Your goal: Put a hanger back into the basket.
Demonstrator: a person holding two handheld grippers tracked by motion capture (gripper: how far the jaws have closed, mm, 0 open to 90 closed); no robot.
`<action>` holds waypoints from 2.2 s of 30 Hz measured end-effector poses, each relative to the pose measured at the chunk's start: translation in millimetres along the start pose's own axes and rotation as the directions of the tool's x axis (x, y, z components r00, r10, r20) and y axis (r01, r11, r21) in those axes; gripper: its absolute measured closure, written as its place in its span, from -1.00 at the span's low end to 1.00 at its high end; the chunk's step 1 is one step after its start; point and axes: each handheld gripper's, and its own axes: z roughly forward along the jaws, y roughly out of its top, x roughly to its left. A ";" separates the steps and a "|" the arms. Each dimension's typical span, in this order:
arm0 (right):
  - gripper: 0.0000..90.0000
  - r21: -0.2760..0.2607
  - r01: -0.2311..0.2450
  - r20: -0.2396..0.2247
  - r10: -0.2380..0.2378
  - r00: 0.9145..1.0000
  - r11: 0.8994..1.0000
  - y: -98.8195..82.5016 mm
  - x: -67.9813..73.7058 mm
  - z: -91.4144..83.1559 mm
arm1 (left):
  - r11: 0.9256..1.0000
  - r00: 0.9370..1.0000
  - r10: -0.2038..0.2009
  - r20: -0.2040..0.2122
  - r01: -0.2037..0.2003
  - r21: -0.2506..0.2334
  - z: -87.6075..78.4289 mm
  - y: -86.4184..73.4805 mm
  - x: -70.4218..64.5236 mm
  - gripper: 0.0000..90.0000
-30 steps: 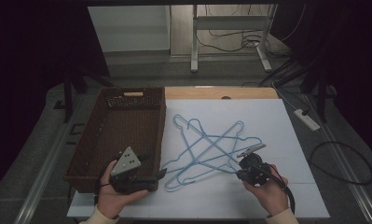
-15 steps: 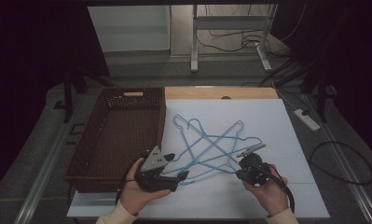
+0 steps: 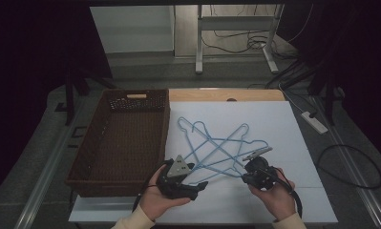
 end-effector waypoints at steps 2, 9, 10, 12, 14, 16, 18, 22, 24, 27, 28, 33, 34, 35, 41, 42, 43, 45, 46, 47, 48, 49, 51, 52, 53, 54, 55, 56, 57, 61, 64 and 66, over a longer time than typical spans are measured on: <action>0.92 -0.001 -0.001 -0.001 0.001 1.000 1.000 0.0 -0.1 -0.3 | 1.000 1.000 0.003 0.006 -0.003 0.016 6.3 0.3 0.1 -0.37; 0.92 -0.005 -0.001 -0.001 0.001 1.000 1.000 0.2 -0.2 -1.8 | 0.998 1.000 0.003 0.007 -0.004 0.066 30.7 -0.5 3.2 -0.33; 0.92 -0.006 0.000 0.000 0.000 1.000 1.000 0.3 -0.2 -2.3 | 0.997 1.000 0.008 0.002 -0.008 0.081 36.1 -1.0 3.7 -0.33; 0.92 -0.008 0.000 0.001 0.000 1.000 1.000 0.5 0.1 -2.8 | 0.995 1.000 0.013 -0.005 -0.012 0.101 41.8 -1.2 3.4 -0.32; 0.92 -0.009 0.001 0.004 -0.001 1.000 1.000 0.7 0.5 -3.4 | 0.994 1.000 0.019 -0.003 -0.018 0.112 47.0 -1.1 2.5 -0.30; 0.92 -0.009 0.002 0.005 -0.002 1.000 1.000 1.0 0.8 -3.9 | 0.992 1.000 0.022 -0.006 -0.021 0.124 52.3 -0.4 2.2 -0.27; 0.92 -0.010 0.001 0.005 -0.001 1.000 1.000 1.2 1.0 -4.1 | 0.991 1.000 0.022 -0.006 -0.021 0.133 56.3 0.1 2.8 -0.25; 0.92 -0.013 0.005 0.007 -0.005 1.000 1.000 1.5 1.8 -5.4 | 0.987 1.000 0.024 -0.017 -0.022 0.157 67.1 1.0 4.7 -0.15; 0.92 -0.012 0.008 0.009 -0.007 1.000 1.000 1.7 2.0 -6.3 | 0.985 1.000 0.025 -0.013 -0.022 0.173 72.7 1.8 5.6 -0.09; 0.92 -0.017 0.010 0.010 -0.010 1.000 1.000 1.9 2.4 -7.7 | 0.982 1.000 0.019 -0.012 -0.016 0.188 78.4 2.8 6.9 0.02; 0.92 -0.018 0.009 0.010 -0.009 1.000 1.000 1.9 2.4 -7.9 | 0.981 1.000 0.014 -0.015 -0.011 0.194 80.1 3.0 7.2 0.06; 0.92 -0.023 0.008 0.008 -0.008 1.000 1.000 1.8 2.4 -8.5 | 0.973 1.000 0.012 -0.005 -0.010 0.229 85.0 3.1 7.7 0.36; 0.92 -0.023 0.009 0.008 -0.009 1.000 1.000 1.9 2.4 -8.9 | 0.971 1.000 -0.001 0.008 -0.001 0.237 86.3 3.1 8.4 0.36; 0.92 -0.026 0.010 0.008 -0.010 1.000 1.000 1.9 2.5 -9.2 | 0.970 1.000 -0.007 0.014 0.003 0.242 86.8 3.3 9.2 0.47; 0.91 -0.046 0.005 0.005 -0.005 1.000 0.999 1.1 1.4 -14.1 | 0.965 1.000 -0.015 0.028 0.007 0.262 88.9 5.9 11.2 0.82; 0.91 -0.057 0.004 0.006 -0.004 1.000 0.998 0.8 1.1 -15.1 | 0.966 0.999 -0.013 0.029 0.005 0.260 88.9 6.6 10.5 0.83; 0.91 -0.067 0.002 0.006 -0.001 1.000 0.998 0.5 0.5 -16.6 | 0.966 0.999 -0.007 0.039 -0.003 0.258 88.7 7.2 10.0 0.84; 0.88 -0.095 -0.001 0.012 0.002 1.000 0.995 -0.4 -0.9 -19.3 | 0.967 0.999 0.002 0.044 -0.013 0.253 88.7 8.1 7.6 0.87; 0.84 -0.113 0.000 0.018 0.003 1.000 0.994 -1.2 -2.1 -20.5 | 0.968 0.999 0.005 0.043 -0.016 0.252 88.6 8.6 6.7 0.89; 0.71 -0.135 -0.007 0.024 0.010 1.000 0.991 -2.3 -3.1 -22.0 | 0.969 0.999 0.003 0.037 -0.012 0.248 88.4 9.0 5.5 0.91; 0.59 -0.163 -0.013 0.031 0.018 0.999 0.986 -3.3 -4.9 -23.8 | 0.970 1.000 0.002 0.024 -0.008 0.243 87.7 9.4 5.4 0.91; 0.50 -0.199 -0.020 0.032 0.027 0.999 0.980 -4.6 -7.1 -26.3 | 0.971 1.000 -0.001 0.021 -0.004 0.237 86.8 9.8 6.1 0.91; 0.24 -0.310 -0.053 0.016 0.061 0.998 0.949 -8.1 -12.4 -33.6 | 0.975 1.000 -0.007 0.016 0.004 0.222 84.5 10.1 8.2 0.91; 0.13 -0.378 -0.072 0.002 0.078 0.997 0.923 -10.5 -16.8 -39.0 | 0.976 1.000 -0.011 0.015 0.007 0.216 83.2 10.4 9.0 0.92; 0.04 -0.434 -0.082 -0.008 0.087 0.996 0.897 -12.8 -20.6 -43.4 | 0.978 1.000 -0.014 0.011 0.011 0.207 82.3 10.6 9.5 0.92; 0.00 -0.470 -0.089 -0.012 0.095 0.995 0.878 -14.6 -23.2 -46.5 | 0.979 1.000 -0.018 0.009 0.016 0.202 80.5 11.2 9.9 0.92; -0.06 -0.508 -0.095 -0.014 0.102 0.995 0.856 -17.3 -26.9 -49.9 | 0.982 1.000 -0.022 0.001 0.021 0.190 78.5 11.8 10.3 0.92; -0.14 -0.549 -0.094 -0.007 0.108 0.994 0.830 -21.4 -31.4 -53.4 | 0.982 1.000 -0.025 -0.002 0.025 0.185 76.9 12.2 10.7 0.92; -0.17 -0.566 -0.093 0.003 0.115 0.993 0.819 -24.0 -34.0 -54.7 | 0.984 1.000 -0.023 -0.007 0.024 0.177 74.7 12.7 11.3 0.92; -0.19 -0.589 -0.120 0.008 0.154 0.988 0.799 -41.8 -51.5 -55.8 | 0.989 0.999 -0.046 -0.023 0.049 0.141 64.2 15.0 14.5 0.92; -0.19 -0.569 -0.117 0.005 0.145 0.989 0.814 -51.0 -58.5 -50.3 | 0.991 0.998 -0.056 -0.029 0.059 0.120 56.3 16.7 17.2 0.92; -0.19 -0.555 -0.107 -0.009 0.123 0.992 0.825 -55.0 -60.3 -44.8 | 0.992 0.998 -0.062 -0.028 0.064 0.105 49.8 18.2 18.4 0.92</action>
